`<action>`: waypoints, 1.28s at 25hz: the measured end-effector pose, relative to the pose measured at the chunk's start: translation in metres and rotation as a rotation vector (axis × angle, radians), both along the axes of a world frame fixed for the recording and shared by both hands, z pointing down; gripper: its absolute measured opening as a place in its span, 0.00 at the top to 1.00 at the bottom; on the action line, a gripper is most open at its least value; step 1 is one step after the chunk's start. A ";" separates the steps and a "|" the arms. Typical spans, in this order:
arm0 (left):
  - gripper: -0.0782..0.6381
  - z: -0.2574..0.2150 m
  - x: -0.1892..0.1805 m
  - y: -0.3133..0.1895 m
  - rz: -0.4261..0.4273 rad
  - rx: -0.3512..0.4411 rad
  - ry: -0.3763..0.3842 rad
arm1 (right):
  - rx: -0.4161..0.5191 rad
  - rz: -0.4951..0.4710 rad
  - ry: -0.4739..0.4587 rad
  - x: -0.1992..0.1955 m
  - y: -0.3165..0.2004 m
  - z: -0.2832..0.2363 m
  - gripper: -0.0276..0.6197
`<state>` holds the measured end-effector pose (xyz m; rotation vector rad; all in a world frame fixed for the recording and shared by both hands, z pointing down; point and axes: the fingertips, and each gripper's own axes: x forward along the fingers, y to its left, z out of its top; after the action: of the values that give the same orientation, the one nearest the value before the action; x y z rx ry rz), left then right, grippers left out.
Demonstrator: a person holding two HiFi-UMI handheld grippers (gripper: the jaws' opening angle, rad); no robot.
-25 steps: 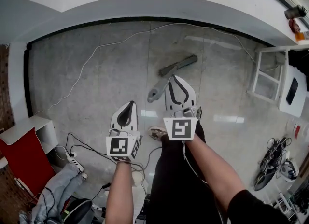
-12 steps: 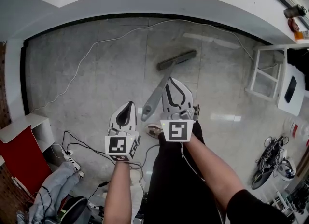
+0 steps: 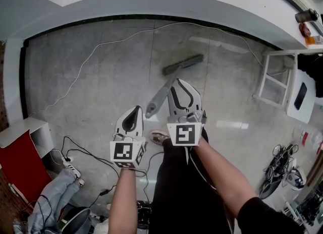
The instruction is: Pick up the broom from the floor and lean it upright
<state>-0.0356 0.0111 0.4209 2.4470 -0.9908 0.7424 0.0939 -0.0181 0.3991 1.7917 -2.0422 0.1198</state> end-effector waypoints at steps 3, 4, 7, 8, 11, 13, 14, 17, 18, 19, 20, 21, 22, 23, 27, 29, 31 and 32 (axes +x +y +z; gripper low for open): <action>0.89 0.001 0.002 0.001 -0.001 -0.013 0.008 | -0.011 -0.020 0.012 -0.002 -0.001 -0.001 0.82; 0.89 0.001 0.003 0.002 -0.002 -0.013 0.007 | -0.011 -0.029 0.014 -0.003 0.000 -0.002 0.82; 0.89 0.002 0.005 0.004 -0.005 -0.016 0.008 | -0.008 -0.056 0.022 -0.006 0.001 -0.004 0.80; 0.89 0.002 0.006 0.005 -0.005 -0.017 0.007 | -0.011 -0.063 0.026 -0.006 0.001 -0.003 0.80; 0.89 0.002 0.009 0.004 -0.007 -0.018 0.007 | -0.025 -0.078 0.032 -0.005 0.004 -0.001 0.80; 0.89 0.002 0.012 0.002 -0.005 -0.016 0.007 | -0.025 -0.086 0.032 -0.005 0.004 0.000 0.80; 0.89 0.002 0.013 0.001 -0.003 -0.015 0.006 | -0.027 -0.090 0.030 -0.006 0.004 0.000 0.79; 0.89 0.003 0.016 0.001 -0.001 -0.017 0.004 | -0.035 -0.102 0.027 -0.008 0.005 0.003 0.79; 0.89 0.003 0.018 0.002 0.000 -0.018 0.004 | -0.036 -0.104 0.024 -0.009 0.006 0.003 0.79; 0.89 0.003 0.019 0.002 0.002 -0.020 0.005 | -0.035 -0.104 0.020 -0.009 0.006 0.004 0.79; 0.89 0.004 0.020 0.003 0.004 -0.021 0.006 | -0.032 -0.103 0.017 -0.009 0.006 0.005 0.78; 0.89 0.004 0.022 0.003 0.006 -0.022 0.006 | -0.029 -0.102 0.015 -0.008 0.005 0.005 0.78; 0.89 0.005 0.023 0.004 0.009 -0.023 0.006 | -0.026 -0.100 0.015 -0.008 0.005 0.005 0.78; 0.89 0.005 0.023 0.004 0.012 -0.024 0.004 | -0.026 -0.102 0.018 -0.008 0.004 0.005 0.78; 0.89 0.007 0.023 0.005 0.018 -0.030 -0.002 | -0.047 -0.162 0.085 -0.014 0.002 0.015 0.74; 0.89 0.008 0.021 0.005 0.023 -0.032 -0.006 | -0.047 -0.229 0.176 -0.022 -0.002 0.022 0.71; 0.89 0.009 0.016 0.005 0.022 -0.033 -0.010 | -0.022 -0.288 0.263 -0.027 -0.005 0.024 0.73; 0.89 0.010 0.014 0.004 0.018 -0.033 -0.011 | -0.014 -0.310 0.277 -0.028 -0.007 0.024 0.81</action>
<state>-0.0215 0.0155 0.4306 2.4294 -0.9541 0.7728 0.0658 -0.0254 0.4227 1.3737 -2.0757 -0.1937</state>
